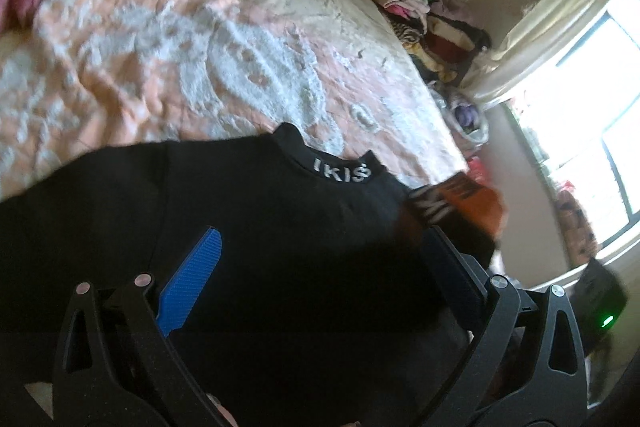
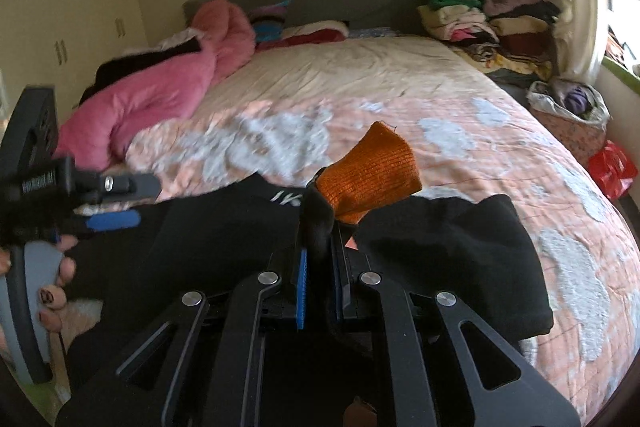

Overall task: Fold small clothes
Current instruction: 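Carry the held cuff across the shirt body toward the left gripper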

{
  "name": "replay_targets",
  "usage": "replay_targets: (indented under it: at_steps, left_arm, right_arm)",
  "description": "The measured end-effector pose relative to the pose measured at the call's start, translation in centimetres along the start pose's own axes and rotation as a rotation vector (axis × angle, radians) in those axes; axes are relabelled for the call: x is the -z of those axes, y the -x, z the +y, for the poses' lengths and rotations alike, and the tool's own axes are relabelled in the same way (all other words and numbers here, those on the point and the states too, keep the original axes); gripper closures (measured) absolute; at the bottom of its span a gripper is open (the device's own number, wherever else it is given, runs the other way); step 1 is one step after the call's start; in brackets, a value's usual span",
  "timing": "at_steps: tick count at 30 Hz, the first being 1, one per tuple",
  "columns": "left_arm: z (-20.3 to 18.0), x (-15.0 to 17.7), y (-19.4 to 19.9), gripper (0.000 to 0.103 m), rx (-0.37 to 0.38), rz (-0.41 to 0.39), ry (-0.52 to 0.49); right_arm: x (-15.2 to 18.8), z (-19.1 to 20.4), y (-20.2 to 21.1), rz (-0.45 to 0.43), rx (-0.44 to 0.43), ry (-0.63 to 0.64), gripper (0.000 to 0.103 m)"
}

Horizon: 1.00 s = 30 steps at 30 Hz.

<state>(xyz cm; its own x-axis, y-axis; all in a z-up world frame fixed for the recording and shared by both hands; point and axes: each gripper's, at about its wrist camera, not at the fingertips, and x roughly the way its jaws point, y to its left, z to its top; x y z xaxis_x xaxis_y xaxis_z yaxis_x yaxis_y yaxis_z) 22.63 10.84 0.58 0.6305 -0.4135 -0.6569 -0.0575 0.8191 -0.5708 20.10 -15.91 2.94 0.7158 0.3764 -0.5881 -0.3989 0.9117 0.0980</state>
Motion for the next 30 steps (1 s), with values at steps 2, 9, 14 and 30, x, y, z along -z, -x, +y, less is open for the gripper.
replay_targets:
  at_steps: [2,9,14,30]
  left_arm:
    - [0.5,0.0,-0.1,0.009,0.02,0.001,0.018]
    - [1.4,0.2,-1.1,0.009,0.048,0.028,0.057]
    - [2.3,0.6,-2.2,0.009,0.091,0.073,0.094]
    - [2.0,3.2,-4.4,0.01,0.125,0.154,0.074]
  right_arm:
    - [0.4,1.3,-0.8,0.02,0.0,0.03,0.094]
    - [1.3,3.5,-2.2,0.056,-0.02,0.068,0.092]
    - [2.2,4.3,-2.9,0.082,-0.038,0.082,0.089]
    - [5.3,4.3,-0.2,0.151,-0.152,0.09,0.05]
